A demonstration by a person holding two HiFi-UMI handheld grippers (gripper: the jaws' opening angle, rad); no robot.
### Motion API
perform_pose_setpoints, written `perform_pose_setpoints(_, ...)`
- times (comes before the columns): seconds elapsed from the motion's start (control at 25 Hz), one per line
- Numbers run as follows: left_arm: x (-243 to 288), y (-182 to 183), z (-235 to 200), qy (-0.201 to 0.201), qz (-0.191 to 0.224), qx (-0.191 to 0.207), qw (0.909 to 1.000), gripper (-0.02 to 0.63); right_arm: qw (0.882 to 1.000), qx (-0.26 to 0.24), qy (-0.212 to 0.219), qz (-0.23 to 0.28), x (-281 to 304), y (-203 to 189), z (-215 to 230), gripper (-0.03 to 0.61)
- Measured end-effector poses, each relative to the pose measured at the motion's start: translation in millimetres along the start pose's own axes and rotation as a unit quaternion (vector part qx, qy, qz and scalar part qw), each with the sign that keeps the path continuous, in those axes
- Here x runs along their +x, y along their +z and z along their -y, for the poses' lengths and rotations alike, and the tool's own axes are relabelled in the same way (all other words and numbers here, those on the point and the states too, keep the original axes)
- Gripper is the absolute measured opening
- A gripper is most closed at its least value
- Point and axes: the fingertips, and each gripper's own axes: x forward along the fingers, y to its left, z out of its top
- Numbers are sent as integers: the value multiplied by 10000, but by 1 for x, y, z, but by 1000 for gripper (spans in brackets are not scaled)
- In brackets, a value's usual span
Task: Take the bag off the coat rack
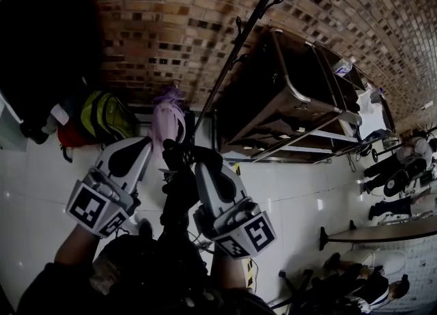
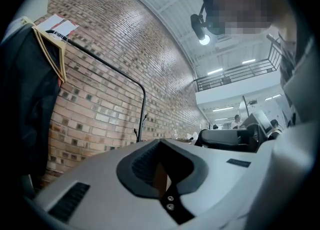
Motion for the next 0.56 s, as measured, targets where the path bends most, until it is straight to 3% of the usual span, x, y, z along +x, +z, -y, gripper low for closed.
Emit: perform_pose_setpoints(0.56,-24,-5,4,-126,-94,-117,9998,17,9997,74,-240,-68,-12,-14,-24,25)
